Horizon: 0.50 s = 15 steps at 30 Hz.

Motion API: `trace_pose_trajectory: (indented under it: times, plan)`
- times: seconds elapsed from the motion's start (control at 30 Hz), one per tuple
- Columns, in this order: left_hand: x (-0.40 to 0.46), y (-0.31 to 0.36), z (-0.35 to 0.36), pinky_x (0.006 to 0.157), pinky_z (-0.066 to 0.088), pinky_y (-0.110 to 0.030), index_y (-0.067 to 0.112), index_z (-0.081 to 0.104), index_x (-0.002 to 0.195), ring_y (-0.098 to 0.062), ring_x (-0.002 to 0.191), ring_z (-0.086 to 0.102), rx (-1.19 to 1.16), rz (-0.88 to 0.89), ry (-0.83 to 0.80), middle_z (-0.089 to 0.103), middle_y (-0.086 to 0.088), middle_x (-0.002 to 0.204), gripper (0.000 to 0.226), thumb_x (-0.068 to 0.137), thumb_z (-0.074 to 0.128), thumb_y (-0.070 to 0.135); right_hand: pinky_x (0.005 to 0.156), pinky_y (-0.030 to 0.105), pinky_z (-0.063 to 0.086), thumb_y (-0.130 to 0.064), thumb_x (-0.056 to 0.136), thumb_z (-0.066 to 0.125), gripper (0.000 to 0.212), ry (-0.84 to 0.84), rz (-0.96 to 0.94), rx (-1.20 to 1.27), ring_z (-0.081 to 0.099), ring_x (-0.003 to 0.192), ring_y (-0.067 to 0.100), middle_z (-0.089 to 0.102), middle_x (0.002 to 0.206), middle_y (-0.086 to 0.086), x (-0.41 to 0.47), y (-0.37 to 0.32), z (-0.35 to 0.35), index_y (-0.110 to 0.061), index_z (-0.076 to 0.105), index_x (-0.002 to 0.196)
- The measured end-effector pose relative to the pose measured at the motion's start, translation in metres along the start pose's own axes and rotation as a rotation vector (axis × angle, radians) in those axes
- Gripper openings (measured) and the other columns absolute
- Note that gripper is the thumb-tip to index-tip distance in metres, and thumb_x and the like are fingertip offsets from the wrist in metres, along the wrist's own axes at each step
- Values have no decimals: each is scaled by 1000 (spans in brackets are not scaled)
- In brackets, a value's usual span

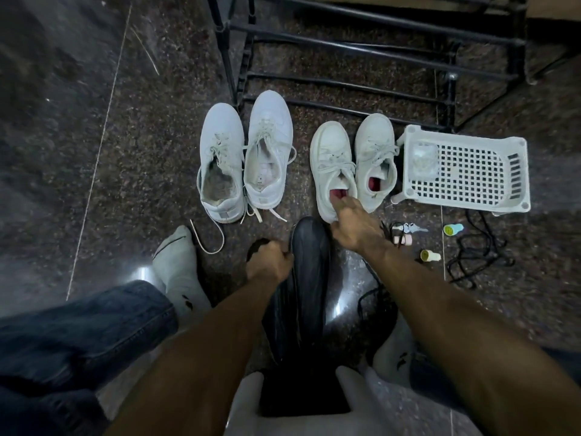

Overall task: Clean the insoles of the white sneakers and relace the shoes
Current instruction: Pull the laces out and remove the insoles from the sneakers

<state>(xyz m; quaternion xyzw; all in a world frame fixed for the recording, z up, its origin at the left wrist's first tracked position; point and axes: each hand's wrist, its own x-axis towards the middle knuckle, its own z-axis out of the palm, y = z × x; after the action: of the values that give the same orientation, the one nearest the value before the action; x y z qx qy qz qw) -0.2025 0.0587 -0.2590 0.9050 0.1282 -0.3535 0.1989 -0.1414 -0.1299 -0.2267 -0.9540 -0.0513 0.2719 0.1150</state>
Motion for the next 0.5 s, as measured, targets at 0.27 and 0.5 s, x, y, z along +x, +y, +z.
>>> trace_pose_trajectory:
  times: [0.27,0.5]
  plan:
    - [-34,-2,30,86,45,-41,16,61,106,-34,112,55,-384,-297,358,54,-12,118,21,86,58,26,80,44,44,-14,77,58,32,519,23,51,52,97,33,54,105,13,-53,-12,58,-10,58,109]
    - [-28,-64,46,100,46,-45,7,52,132,-37,119,54,-450,-509,64,56,-19,131,56,85,65,33,88,39,46,-38,91,61,44,-78,622,639,59,111,34,62,122,12,-93,-35,127,-16,45,126]
